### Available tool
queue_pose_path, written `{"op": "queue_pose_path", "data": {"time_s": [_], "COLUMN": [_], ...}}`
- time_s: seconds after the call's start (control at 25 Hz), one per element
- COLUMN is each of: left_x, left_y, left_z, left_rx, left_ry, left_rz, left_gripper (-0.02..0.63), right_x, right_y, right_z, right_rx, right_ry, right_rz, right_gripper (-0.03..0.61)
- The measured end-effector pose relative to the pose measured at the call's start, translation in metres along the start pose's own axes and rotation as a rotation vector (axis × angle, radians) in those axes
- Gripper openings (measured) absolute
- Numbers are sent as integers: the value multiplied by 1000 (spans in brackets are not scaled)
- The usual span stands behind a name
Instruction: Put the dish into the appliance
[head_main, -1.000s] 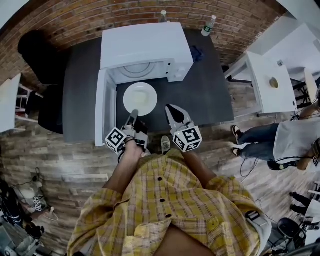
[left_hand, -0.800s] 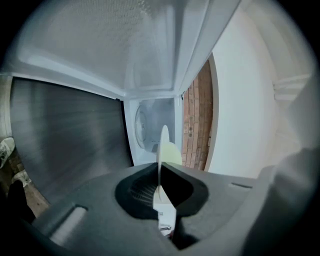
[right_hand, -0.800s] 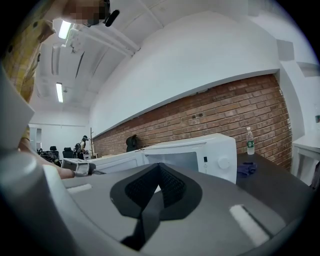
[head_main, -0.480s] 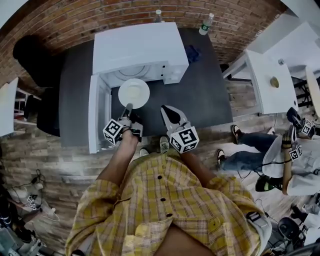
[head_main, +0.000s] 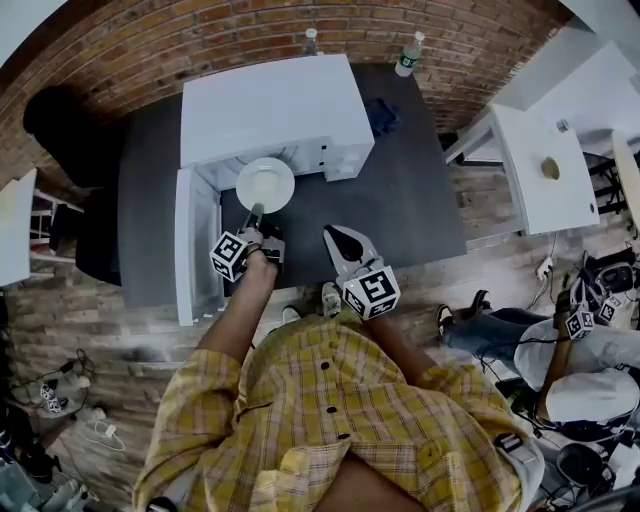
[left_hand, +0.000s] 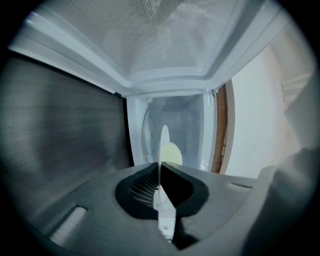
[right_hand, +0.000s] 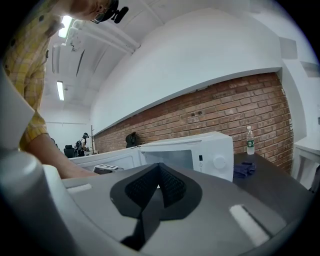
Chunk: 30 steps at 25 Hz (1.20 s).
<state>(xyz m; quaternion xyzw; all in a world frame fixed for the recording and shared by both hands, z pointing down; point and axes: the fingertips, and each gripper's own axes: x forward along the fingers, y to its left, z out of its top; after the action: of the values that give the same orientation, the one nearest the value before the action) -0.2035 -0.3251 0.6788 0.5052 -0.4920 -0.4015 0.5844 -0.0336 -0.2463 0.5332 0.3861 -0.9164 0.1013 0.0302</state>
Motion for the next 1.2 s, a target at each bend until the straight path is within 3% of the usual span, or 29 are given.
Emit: {"op": "queue_pose_path", "data": {"time_s": [0.4, 0.76, 1.2], "left_x": [34, 51, 72], "left_y": [19, 32, 37], "left_z": [22, 30, 37], "left_rx": [30, 7, -12], "left_ry": [-44, -67, -92], "left_rz": [67, 98, 71], "left_gripper": [8, 9, 14], "right_x": [3, 4, 1], "right_y": [-8, -9, -22], "right_z": [-5, -3, -3], "right_rx": [-2, -40, -39], "right_ry": [15, 23, 37], "right_rz": [6, 2, -32], "right_gripper": [0, 0, 0]}}
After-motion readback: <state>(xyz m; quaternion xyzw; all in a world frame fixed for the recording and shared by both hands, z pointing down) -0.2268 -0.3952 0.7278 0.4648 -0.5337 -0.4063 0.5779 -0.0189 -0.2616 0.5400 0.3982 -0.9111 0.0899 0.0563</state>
